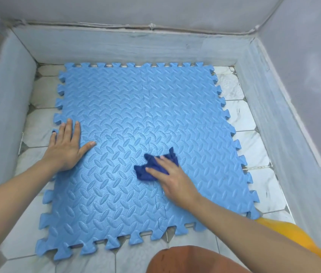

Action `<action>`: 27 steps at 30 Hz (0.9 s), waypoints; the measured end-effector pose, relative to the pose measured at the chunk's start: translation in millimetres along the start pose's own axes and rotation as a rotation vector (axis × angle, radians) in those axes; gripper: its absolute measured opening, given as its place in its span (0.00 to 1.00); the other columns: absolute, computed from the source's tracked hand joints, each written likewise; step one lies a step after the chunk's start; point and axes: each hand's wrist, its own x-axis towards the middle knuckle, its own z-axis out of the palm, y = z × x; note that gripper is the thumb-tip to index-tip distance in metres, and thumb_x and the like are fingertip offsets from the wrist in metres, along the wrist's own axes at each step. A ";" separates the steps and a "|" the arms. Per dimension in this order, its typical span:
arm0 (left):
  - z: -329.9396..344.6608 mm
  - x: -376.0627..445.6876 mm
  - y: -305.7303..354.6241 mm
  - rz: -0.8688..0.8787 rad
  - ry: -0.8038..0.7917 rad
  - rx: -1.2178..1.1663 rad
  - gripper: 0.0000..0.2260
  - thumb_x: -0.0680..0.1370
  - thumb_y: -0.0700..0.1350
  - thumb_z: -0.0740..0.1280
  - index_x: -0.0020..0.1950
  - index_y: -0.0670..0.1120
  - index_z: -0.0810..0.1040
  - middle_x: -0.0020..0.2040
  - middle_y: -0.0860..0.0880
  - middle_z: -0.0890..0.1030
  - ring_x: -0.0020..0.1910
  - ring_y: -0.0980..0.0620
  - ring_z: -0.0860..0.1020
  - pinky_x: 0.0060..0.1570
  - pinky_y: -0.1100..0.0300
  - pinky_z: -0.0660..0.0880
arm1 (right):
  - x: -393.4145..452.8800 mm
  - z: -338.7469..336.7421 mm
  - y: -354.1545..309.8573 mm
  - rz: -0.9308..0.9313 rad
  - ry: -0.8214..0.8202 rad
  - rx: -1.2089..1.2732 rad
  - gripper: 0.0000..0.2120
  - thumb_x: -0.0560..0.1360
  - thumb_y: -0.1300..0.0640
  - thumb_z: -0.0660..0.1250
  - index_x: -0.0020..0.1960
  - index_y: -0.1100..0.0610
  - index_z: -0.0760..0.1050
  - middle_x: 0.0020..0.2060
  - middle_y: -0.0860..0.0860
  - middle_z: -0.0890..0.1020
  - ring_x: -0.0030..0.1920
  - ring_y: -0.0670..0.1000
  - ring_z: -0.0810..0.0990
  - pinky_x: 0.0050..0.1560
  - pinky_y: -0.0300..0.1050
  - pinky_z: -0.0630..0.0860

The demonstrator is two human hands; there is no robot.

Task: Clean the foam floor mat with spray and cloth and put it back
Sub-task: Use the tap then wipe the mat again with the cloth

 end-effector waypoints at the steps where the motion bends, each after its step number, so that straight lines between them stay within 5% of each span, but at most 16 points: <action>1: -0.9 0.5 0.0 -0.004 -0.007 0.003 0.41 0.74 0.70 0.44 0.78 0.48 0.37 0.79 0.46 0.38 0.78 0.47 0.39 0.75 0.46 0.41 | -21.4 0.3 -4.6 -0.056 -0.037 0.013 0.21 0.79 0.65 0.55 0.65 0.54 0.78 0.65 0.61 0.77 0.67 0.62 0.75 0.68 0.56 0.70; 3: -1.7 1.5 0.2 -0.005 -0.015 0.013 0.41 0.74 0.70 0.44 0.78 0.48 0.38 0.79 0.46 0.38 0.78 0.47 0.39 0.75 0.46 0.42 | -63.0 -4.8 -2.9 -0.157 -0.081 0.004 0.23 0.81 0.60 0.48 0.63 0.54 0.79 0.64 0.59 0.78 0.67 0.60 0.75 0.67 0.53 0.71; 5: -1.1 2.3 0.9 -0.004 -0.001 0.019 0.41 0.73 0.70 0.44 0.79 0.48 0.39 0.79 0.46 0.39 0.78 0.47 0.40 0.75 0.46 0.42 | -94.0 -14.9 8.4 -0.174 -0.062 -0.002 0.21 0.78 0.61 0.51 0.62 0.55 0.80 0.63 0.58 0.79 0.67 0.58 0.75 0.66 0.53 0.73; 11: 16.2 -10.5 18.4 0.069 0.237 -0.020 0.36 0.78 0.63 0.43 0.77 0.39 0.54 0.78 0.37 0.54 0.77 0.37 0.52 0.71 0.38 0.50 | -77.8 -29.6 41.3 0.111 0.212 -0.084 0.18 0.77 0.62 0.57 0.63 0.57 0.80 0.62 0.59 0.80 0.67 0.55 0.74 0.64 0.55 0.72; 17: 31.7 -11.9 20.3 0.134 0.255 -0.020 0.35 0.78 0.63 0.42 0.78 0.43 0.52 0.79 0.41 0.53 0.77 0.41 0.53 0.72 0.40 0.50 | 22.3 -15.1 53.6 -0.063 0.019 -0.119 0.25 0.75 0.68 0.64 0.69 0.50 0.73 0.67 0.61 0.74 0.68 0.62 0.73 0.62 0.60 0.73; 22: 33.3 -10.3 18.4 0.133 0.267 -0.030 0.34 0.78 0.63 0.43 0.79 0.45 0.51 0.79 0.43 0.52 0.77 0.43 0.52 0.72 0.48 0.45 | 72.4 -51.5 122.7 0.265 0.139 -0.167 0.22 0.75 0.65 0.57 0.67 0.53 0.76 0.64 0.60 0.75 0.64 0.62 0.75 0.58 0.57 0.76; 27: 30.9 -11.7 19.1 0.117 0.279 -0.028 0.33 0.78 0.64 0.42 0.79 0.46 0.50 0.79 0.44 0.51 0.77 0.43 0.51 0.68 0.63 0.29 | 50.8 -91.6 171.8 0.529 0.236 -0.184 0.19 0.77 0.65 0.58 0.62 0.51 0.78 0.58 0.52 0.76 0.57 0.56 0.75 0.50 0.43 0.70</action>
